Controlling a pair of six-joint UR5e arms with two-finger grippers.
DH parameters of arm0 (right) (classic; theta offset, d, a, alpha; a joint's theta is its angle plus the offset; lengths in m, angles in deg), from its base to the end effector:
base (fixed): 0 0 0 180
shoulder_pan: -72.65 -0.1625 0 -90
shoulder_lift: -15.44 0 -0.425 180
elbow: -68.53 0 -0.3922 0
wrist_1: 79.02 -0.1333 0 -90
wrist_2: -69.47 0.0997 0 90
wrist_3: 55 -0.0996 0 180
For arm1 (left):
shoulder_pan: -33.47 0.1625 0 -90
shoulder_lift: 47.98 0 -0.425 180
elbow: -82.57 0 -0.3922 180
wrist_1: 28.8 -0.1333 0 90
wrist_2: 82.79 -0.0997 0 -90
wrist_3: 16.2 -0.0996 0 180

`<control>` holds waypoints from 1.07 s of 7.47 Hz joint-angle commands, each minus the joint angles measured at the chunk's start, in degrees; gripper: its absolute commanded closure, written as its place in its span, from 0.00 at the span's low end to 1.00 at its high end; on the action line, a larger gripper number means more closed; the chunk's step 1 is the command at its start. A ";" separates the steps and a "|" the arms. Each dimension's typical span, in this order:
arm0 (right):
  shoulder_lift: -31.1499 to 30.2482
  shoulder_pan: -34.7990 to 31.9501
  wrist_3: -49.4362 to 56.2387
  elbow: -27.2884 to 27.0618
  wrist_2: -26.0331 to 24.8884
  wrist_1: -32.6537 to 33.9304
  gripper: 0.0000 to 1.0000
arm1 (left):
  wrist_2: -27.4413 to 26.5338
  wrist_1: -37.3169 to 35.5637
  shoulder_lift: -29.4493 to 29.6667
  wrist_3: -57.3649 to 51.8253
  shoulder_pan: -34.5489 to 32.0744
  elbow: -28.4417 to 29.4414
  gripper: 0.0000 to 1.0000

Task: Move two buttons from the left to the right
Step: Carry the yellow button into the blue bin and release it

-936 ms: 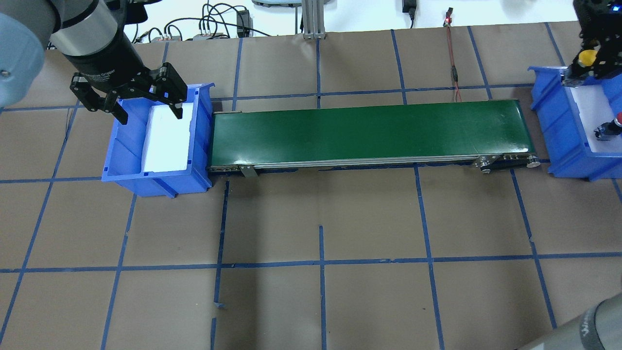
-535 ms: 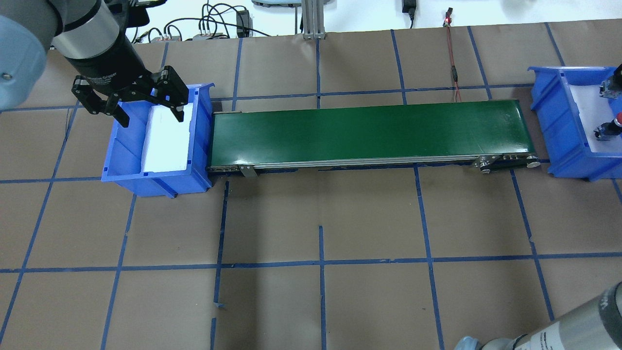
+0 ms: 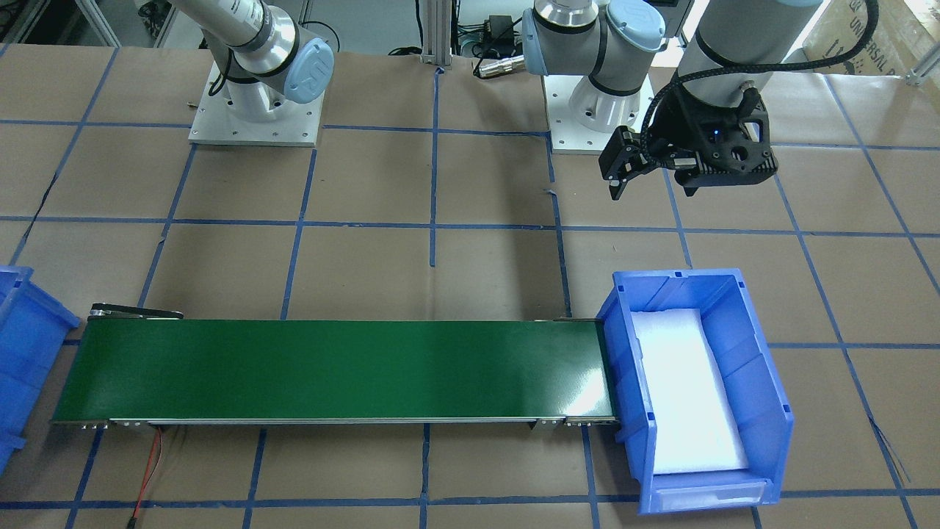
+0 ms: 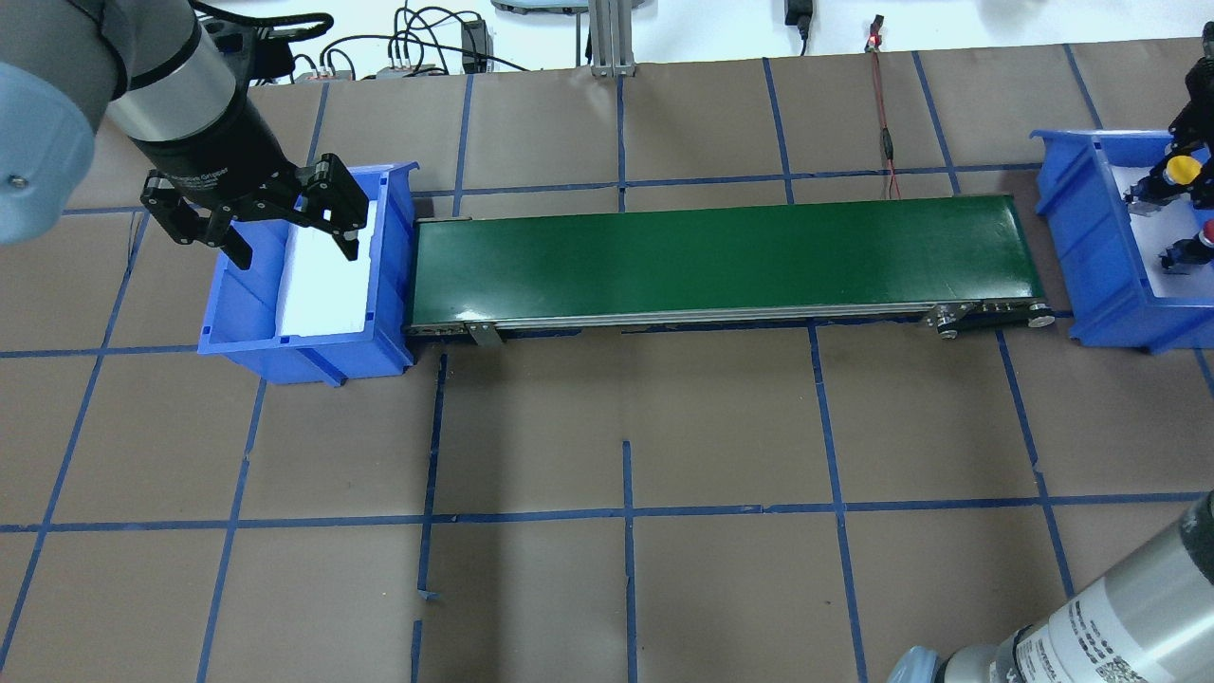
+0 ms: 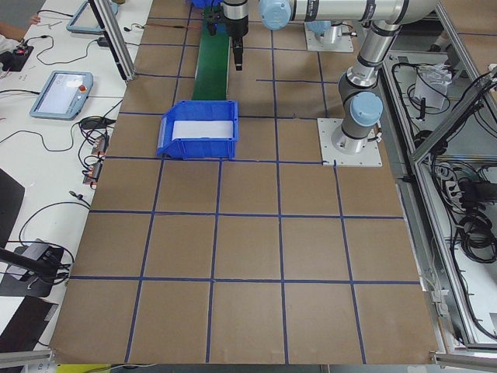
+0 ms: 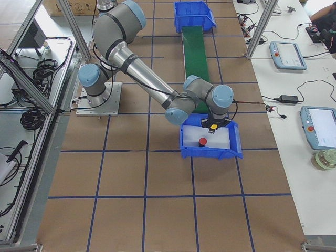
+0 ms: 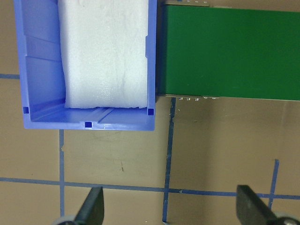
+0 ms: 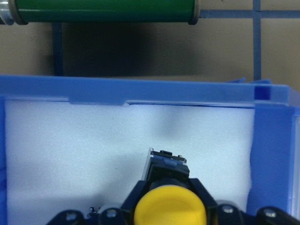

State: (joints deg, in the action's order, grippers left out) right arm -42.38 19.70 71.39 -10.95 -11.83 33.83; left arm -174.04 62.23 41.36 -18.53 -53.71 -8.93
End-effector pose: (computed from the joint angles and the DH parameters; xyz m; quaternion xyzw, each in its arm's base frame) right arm -0.2989 -0.6421 0.2811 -0.7015 0.7085 -0.0765 0.0007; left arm -0.1072 -0.4895 0.4789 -0.0041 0.9998 0.0168 0.0102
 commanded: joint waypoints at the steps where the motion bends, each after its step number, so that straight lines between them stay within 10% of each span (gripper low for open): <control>1: 0.69 0.04 -0.27 -2.15 0.53 0.45 0.95 | 0.02 -0.94 0.22 -6.19 0.61 0.35 0.00; 3: 0.68 -0.31 -0.62 -3.05 0.09 1.67 0.93 | -0.15 -0.42 -0.31 -6.02 0.53 0.62 0.00; 5: 0.77 -0.31 0.33 -2.96 -0.44 1.42 0.01 | -0.24 -0.06 0.91 -5.14 0.53 2.89 0.00; 8: -6.56 -0.57 -0.44 -1.30 -3.25 -5.12 0.00 | -0.15 -0.50 1.18 -5.14 0.53 2.02 0.00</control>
State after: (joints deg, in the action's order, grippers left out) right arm -44.46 19.18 71.33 -12.92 -14.48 33.09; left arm -174.22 62.04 42.25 -23.69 -53.18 -6.78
